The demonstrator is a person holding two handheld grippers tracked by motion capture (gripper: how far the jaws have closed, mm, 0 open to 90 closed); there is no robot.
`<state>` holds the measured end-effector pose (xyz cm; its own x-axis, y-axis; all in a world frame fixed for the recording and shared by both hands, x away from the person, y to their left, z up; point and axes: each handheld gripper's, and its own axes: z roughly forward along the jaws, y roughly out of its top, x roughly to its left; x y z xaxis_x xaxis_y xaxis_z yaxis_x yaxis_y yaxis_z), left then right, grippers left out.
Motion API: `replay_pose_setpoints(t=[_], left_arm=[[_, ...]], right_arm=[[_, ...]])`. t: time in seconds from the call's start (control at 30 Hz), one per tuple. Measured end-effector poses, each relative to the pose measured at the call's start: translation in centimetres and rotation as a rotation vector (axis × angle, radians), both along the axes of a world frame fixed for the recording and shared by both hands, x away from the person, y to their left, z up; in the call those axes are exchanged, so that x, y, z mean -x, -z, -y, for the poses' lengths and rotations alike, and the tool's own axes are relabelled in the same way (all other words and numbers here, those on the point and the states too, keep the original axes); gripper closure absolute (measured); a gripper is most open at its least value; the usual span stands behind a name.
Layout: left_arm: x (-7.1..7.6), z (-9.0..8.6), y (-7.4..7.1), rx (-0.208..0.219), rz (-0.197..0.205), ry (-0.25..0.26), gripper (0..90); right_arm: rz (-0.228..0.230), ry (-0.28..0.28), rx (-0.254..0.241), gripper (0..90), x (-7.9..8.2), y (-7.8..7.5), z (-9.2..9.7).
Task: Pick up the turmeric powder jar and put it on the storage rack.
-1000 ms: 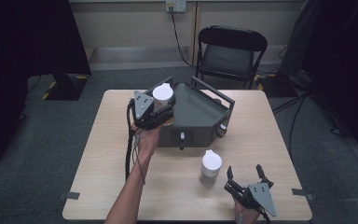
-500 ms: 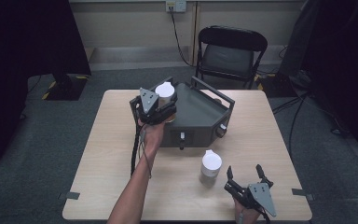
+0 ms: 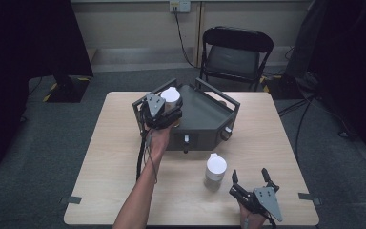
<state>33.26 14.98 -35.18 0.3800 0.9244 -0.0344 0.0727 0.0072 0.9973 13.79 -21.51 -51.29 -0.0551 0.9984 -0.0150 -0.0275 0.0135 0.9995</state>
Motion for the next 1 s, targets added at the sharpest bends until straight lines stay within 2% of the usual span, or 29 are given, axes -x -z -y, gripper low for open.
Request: replay_pose_setpoints(t=[0.5, 0.57, 0.67, 0.8, 0.9, 1.0], left_arm=[[-0.05, -0.02, 0.13, 0.012, -0.003, 0.0, 29.3], [-0.24, -0.22, 0.34, 0.028, 0.001, 0.012, 19.7], [-0.16, -0.3, 0.66, 0.038, 0.025, 0.007, 15.0], [-0.13, -0.5, 0.62, 0.054, 0.028, 0.006, 3.4], [-0.04, -0.64, 0.48, 0.06, 0.014, 0.007, 0.0], [0.37, -0.83, 0.62, 0.064, 0.031, 0.013, 0.0]], right_arm=[[0.0, 0.0, 0.0, 2.2, 0.0, 0.0, -0.01], [0.0, 0.0, 0.0, 2.3, 0.0, 0.0, -0.01], [0.0, 0.0, 0.0, 2.3, 0.0, 0.0, 0.0], [0.0, 0.0, 0.0, 2.3, 0.0, 0.0, -0.01], [0.0, 0.0, 0.0, 2.2, 0.0, 0.0, -0.01], [0.0, 0.0, 0.0, 2.3, 0.0, 0.0, -0.01]])
